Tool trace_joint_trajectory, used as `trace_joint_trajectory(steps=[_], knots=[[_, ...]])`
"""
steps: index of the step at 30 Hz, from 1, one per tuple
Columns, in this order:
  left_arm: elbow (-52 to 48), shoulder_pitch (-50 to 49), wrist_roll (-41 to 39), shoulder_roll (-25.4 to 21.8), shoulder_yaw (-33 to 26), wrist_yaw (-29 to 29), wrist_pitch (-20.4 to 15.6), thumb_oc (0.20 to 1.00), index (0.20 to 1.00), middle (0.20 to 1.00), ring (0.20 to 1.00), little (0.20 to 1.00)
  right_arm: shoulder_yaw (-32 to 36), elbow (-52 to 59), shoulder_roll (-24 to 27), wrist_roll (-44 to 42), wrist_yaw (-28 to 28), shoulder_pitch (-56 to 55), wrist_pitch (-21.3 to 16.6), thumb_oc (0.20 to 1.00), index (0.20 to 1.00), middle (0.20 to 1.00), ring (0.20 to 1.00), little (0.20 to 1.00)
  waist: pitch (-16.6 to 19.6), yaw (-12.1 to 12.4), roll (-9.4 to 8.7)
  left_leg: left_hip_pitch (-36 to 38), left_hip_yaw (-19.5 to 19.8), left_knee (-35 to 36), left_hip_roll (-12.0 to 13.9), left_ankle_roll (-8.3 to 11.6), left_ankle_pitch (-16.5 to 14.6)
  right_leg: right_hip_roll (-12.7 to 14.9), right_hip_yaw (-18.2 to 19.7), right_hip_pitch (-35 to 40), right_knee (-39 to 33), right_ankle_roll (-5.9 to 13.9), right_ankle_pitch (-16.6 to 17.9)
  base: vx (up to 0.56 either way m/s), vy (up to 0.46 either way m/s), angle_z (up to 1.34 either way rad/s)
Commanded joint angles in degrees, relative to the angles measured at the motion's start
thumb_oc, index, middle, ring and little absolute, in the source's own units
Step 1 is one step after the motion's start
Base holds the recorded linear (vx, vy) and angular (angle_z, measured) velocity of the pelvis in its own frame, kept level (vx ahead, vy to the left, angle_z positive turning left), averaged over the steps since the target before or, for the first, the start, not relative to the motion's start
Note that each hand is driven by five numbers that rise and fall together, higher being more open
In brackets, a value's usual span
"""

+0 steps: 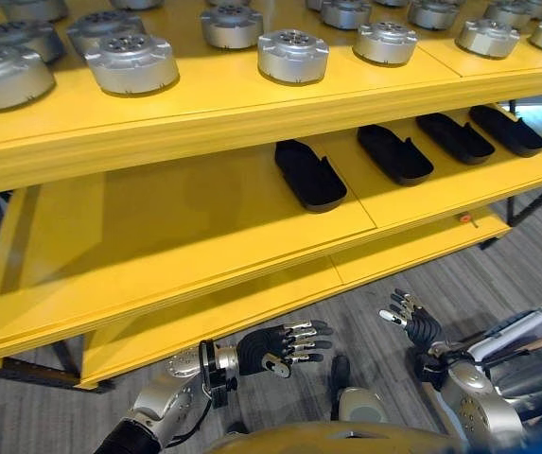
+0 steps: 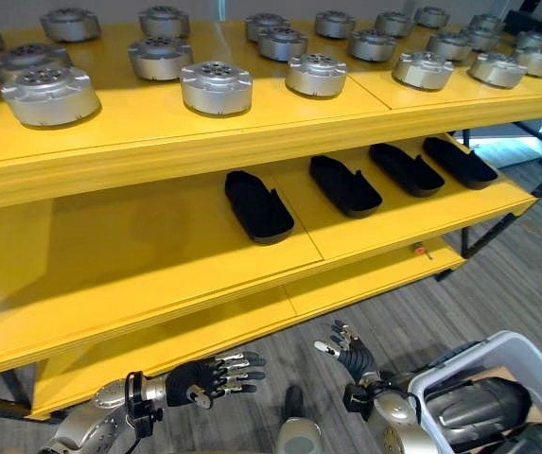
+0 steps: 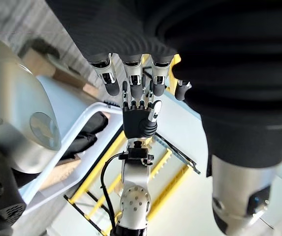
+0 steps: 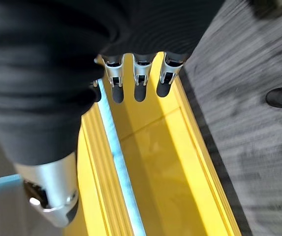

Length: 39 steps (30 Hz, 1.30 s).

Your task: Move parts from the plastic box to the shelf.

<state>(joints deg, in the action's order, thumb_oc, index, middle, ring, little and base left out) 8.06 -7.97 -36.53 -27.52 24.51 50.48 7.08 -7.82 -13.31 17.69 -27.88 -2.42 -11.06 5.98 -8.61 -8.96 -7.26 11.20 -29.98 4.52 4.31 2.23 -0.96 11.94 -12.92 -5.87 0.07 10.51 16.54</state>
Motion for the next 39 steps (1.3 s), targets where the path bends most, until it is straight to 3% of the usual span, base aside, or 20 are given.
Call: trace_joint_trajectory(steps=[1, 2, 3, 4, 5, 7, 14, 18, 21, 24, 26, 28, 29, 31, 34, 39], knots=[[-3.2, 0.9, -0.7, 1.8, -1.9, -3.0, -2.9, 1.0, 1.0, 1.0, 1.0, 1.0, 2.8, 3.2, 3.6, -0.3, 0.3, 6.2, -4.6, 1.0, 1.0, 1.0, 1.0, 1.0, -4.2, 1.0, 4.85, -2.5, -1.0, -4.2, 4.9, -1.08, 1.5, 5.3, -2.7, 2.0, 12.0, 1.9, -5.8, -0.1, -0.049, -0.88], [-3.1, 0.8, -0.3, 1.7, -2.0, -4.6, -4.1, 1.0, 1.0, 1.0, 1.0, 1.0, 2.7, 3.1, 3.7, -0.7, 1.1, 6.4, -4.6, 1.0, 1.0, 1.0, 1.0, 1.0, -4.1, 1.5, 5.01, -2.9, -1.6, -4.8, 5.0, -1.44, 1.3, 5.8, -3.5, 1.9, 14.3, 1.34, -6.5, -0.14, -0.102, -0.76], [-2.9, 0.2, 0.0, 1.6, -2.5, -8.4, -7.8, 1.0, 1.0, 1.0, 1.0, 1.0, 2.2, 2.3, 3.7, -0.7, 2.5, 7.2, -5.0, 1.0, 1.0, 1.0, 1.0, 1.0, -3.8, 3.1, 5.63, -4.2, -2.9, -6.8, 5.9, -2.22, 0.9, 6.2, -5.9, 2.9, 19.6, -0.89, -9.9, -0.11, -0.117, -0.6], [-3.0, 0.1, -0.6, 1.5, -2.6, -8.7, -7.9, 1.0, 1.0, 1.0, 1.0, 1.0, 2.2, 2.1, 3.7, -0.7, 3.1, 7.4, -5.4, 1.0, 1.0, 1.0, 1.0, 1.0, -3.8, 3.3, 5.72, -4.4, -3.2, -7.2, 6.1, -2.3, 0.9, 6.2, -6.2, 3.0, 20.1, -1.28, -10.7, -0.08, -0.104, -0.5], [-3.0, 0.1, -0.6, 1.5, -2.6, -8.7, -7.9, 1.0, 1.0, 1.0, 1.0, 1.0, 2.2, 2.1, 3.7, -0.7, 3.1, 7.4, -5.4, 1.0, 1.0, 1.0, 1.0, 1.0, -3.8, 3.3, 5.72, -4.4, -3.2, -7.2, 6.1, -2.3, 0.9, 6.2, -6.2, 3.0, 20.1, -1.28, -10.7, -0.05, -0.217, -0.66], [-3.8, -0.3, -5.3, 1.5, -4.5, -10.2, -8.5, 1.0, 1.0, 1.0, 1.0, 1.0, 1.5, 1.6, 4.0, 1.1, 5.6, 8.8, -6.3, 1.0, 1.0, 1.0, 1.0, 1.0, -3.8, 4.7, 5.5, -7.2, -5.1, -10.1, 8.1, -1.22, 1.6, 3.6, -9.0, 6.7, 14.2, -3.58, -15.3, -0.04, -0.365, -0.66], [-4.2, -3.5, -9.2, 5.2, -9.0, -13.4, -9.6, 1.0, 1.0, 1.0, 1.0, 1.0, 4.6, 2.7, 5.2, 2.6, 11.0, 7.3, -5.3, 1.0, 1.0, 1.0, 1.0, 1.0, -3.2, 4.3, 4.58, -7.8, -7.5, -8.5, 10.2, 1.97, 5.3, -0.6, -11.0, 10.3, 3.4, -3.45, -14.5, 0.0, -0.356, -0.89], [-4.3, -4.7, -9.0, 7.0, -11.2, -13.7, -10.0, 1.0, 1.0, 1.0, 1.0, 1.0, 9.0, 2.9, 6.4, 3.5, 14.8, 5.2, -6.1, 1.0, 1.0, 1.0, 1.0, 1.0, -3.1, 2.5, 4.37, -7.7, -9.2, -7.0, 11.4, 3.45, 7.3, -2.8, -11.2, 10.1, 0.4, -4.65, -13.5, -0.04, -0.439, -0.2], [-2.9, -3.9, -6.8, 7.1, -11.0, -15.1, -10.3, 1.0, 1.0, 1.0, 1.0, 1.0, 12.8, 0.2, 6.9, 0.5, 16.8, 5.6, -5.7, 1.0, 1.0, 1.0, 1.0, 1.0, -3.3, 0.9, 5.04, -7.8, -9.8, -8.6, 14.4, 5.93, 10.7, -5.4, -11.2, 9.4, -0.3, -6.66, -14.4, -0.05, -0.44, -0.37], [-1.7, -3.3, -8.1, 7.6, -10.7, -15.9, -11.2, 1.0, 1.0, 1.0, 1.0, 1.0, 13.8, -0.2, 7.9, 0.2, 16.8, 6.1, -6.0, 1.0, 1.0, 1.0, 1.0, 1.0, -3.1, 0.3, 5.42, -7.5, -8.1, -10.5, 15.0, 6.79, 11.2, -6.5, -9.9, 8.7, -0.2, -7.72, -15.0, -0.01, -0.255, -0.39], [-1.4, -2.9, -8.9, 8.1, -10.7, -16.7, -11.7, 1.0, 1.0, 1.0, 1.0, 1.0, 13.7, -0.4, 8.2, 0.9, 16.4, 6.4, -6.2, 1.0, 1.0, 1.0, 1.0, 1.0, -3.1, 0.7, 5.81, -8.2, -3.7, -12.0, 14.7, 7.18, 11.7, -7.4, -7.7, 8.2, 0.2, -8.34, -15.3, 0.05, -0.13, -0.79], [-0.9, -3.0, -9.4, 8.7, -10.8, -19.0, -13.5, 1.0, 1.0, 1.0, 1.0, 1.0, 12.4, -1.1, 8.0, 1.0, 14.4, 6.4, -5.8, 1.0, 1.0, 1.0, 1.0, 1.0, -3.5, 1.5, 5.75, -9.3, 4.5, -14.8, 12.6, 6.23, 9.9, -8.0, -3.3, 8.0, 1.3, -9.05, -15.8, 0.1, -0.11, -0.99], [-1.0, -3.3, -9.6, 8.8, -11.2, -19.9, -14.2, 1.0, 1.0, 1.0, 1.0, 1.0, 11.7, -1.2, 7.7, 1.4, 13.1, 6.2, -5.6, 1.0, 1.0, 1.0, 1.0, 1.0, -3.7, 1.9, 5.57, -9.8, 7.3, -15.3, 10.6, 4.21, 9.0, -8.1, -1.2, 7.5, 1.3, -9.73, -14.8, 0.08, -0.072, -1.22], [-1.9, -3.7, -9.8, 8.9, -11.8, -21.2, -14.2, 1.0, 1.0, 1.0, 1.0, 1.0, 10.6, -0.6, 7.0, 2.4, 12.5, 5.2, -5.5, 1.0, 1.0, 1.0, 1.0, 1.0, -3.7, 2.3, 5.59, -9.8, 10.7, -15.6, 7.1, 2.64, 6.5, -8.4, 1.4, 7.8, 1.0, -9.75, -14.5, 0.09, -0.049, -1.44], [-2.5, -3.8, -9.9, 8.6, -13.2, -21.4, -13.0, 1.0, 1.0, 1.0, 1.0, 1.0, 8.5, 0.8, 5.2, 3.2, 12.7, 3.8, -4.5, 1.0, 1.0, 1.0, 1.0, 1.0, -3.1, 2.6, 6.08, -8.9, 15.1, -10.7, -0.7, -0.89, 0.5, -9.1, 5.8, 7.2, 1.2, -8.72, -13.7, 0.14, 0.031, -0.92], [-4.0, -3.9, -9.5, 8.3, -12.8, -23.0, -12.9, 1.0, 1.0, 1.0, 1.0, 1.0, 4.7, 2.5, 3.7, 4.1, 11.1, 3.4, -3.8, 1.0, 1.0, 1.0, 1.0, 1.0, -3.4, 4.7, 7.15, -11.0, 25.7, -4.4, -4.8, -1.95, 4.0, -11.8, 11.1, 6.8, 2.2, -8.46, -14.1, 0.11, 0.051, -0.6]])
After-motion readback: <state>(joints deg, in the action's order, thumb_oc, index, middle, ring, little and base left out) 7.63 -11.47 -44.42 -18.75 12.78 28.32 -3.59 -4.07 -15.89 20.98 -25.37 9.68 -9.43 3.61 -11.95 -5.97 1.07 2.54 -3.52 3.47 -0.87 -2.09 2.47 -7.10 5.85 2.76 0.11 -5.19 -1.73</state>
